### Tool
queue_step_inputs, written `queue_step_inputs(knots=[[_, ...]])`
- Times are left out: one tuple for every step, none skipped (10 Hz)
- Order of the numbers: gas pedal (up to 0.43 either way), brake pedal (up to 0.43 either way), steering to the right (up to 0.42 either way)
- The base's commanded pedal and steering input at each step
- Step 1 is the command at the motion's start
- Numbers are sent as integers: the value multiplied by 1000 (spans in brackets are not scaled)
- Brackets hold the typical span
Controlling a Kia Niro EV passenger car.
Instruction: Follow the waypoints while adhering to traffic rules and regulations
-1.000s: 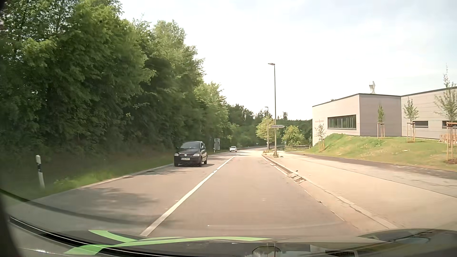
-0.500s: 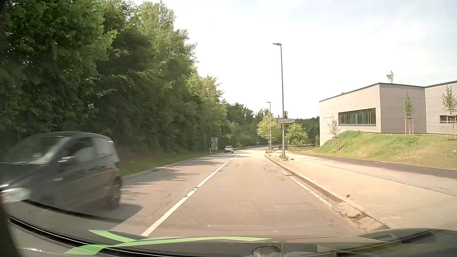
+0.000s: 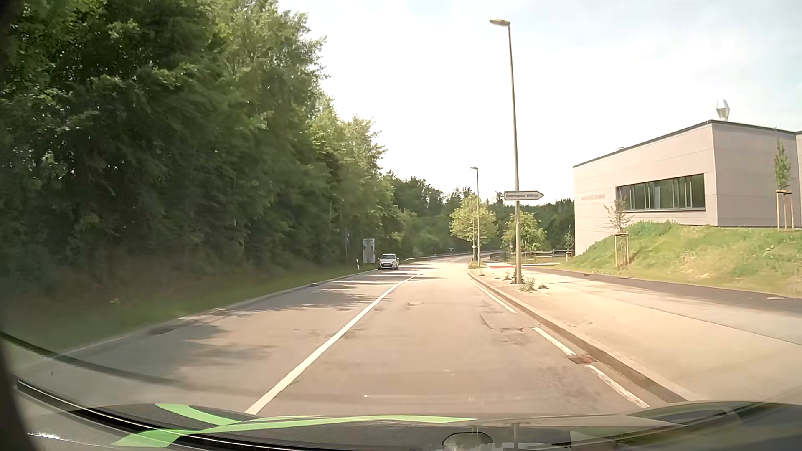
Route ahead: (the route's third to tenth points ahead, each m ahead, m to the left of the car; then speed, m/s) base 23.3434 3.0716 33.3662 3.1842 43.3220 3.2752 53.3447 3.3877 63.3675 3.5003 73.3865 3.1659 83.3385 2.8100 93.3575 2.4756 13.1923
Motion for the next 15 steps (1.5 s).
queue_step_inputs(knots=[[8,0,1],[0,0,2],[0,0,2],[0,0,2],[0,0,1],[0,0,2],[0,0,2],[0,0,2],[0,0,2],[0,0,2],[0,0,3],[0,0,3],[0,0,3],[0,0,4],[0,0,4]])
